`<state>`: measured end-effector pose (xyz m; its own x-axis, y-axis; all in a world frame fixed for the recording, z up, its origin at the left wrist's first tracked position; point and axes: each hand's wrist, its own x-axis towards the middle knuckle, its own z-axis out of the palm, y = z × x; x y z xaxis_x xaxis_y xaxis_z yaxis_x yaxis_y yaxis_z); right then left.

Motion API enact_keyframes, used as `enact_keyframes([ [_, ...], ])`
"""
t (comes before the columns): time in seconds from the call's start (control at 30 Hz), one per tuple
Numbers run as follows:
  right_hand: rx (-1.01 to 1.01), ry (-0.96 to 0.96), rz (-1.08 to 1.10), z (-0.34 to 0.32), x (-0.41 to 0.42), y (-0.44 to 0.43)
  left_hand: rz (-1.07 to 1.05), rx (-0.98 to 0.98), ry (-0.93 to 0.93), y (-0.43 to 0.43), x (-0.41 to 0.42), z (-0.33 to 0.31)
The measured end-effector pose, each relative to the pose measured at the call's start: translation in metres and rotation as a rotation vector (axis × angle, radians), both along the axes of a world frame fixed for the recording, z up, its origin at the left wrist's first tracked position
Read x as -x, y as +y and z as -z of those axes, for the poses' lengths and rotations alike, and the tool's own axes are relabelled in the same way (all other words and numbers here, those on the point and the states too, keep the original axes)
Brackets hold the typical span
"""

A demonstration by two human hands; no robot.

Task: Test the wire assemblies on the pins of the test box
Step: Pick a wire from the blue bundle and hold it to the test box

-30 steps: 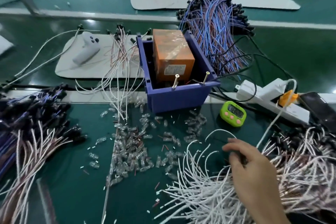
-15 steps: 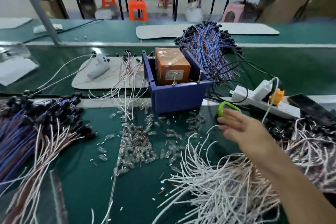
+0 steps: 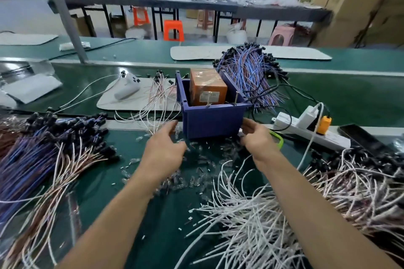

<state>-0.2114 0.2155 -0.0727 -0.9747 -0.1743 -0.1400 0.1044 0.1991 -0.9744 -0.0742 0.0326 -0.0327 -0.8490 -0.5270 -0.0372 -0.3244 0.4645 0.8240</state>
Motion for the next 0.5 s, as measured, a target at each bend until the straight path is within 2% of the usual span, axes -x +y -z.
enact_keyframes([
  [0.1,-0.034,0.009,0.032,0.002,0.003,-0.001,0.012,-0.057,0.019,0.014,0.029,0.023],
  [0.27,-0.102,0.010,0.035,-0.004,-0.002,-0.009,-0.140,-0.039,0.042,-0.006,0.046,0.030],
  [0.5,-0.163,0.042,-0.007,-0.002,-0.012,-0.015,-0.132,-0.054,0.080,-0.011,0.042,0.034],
])
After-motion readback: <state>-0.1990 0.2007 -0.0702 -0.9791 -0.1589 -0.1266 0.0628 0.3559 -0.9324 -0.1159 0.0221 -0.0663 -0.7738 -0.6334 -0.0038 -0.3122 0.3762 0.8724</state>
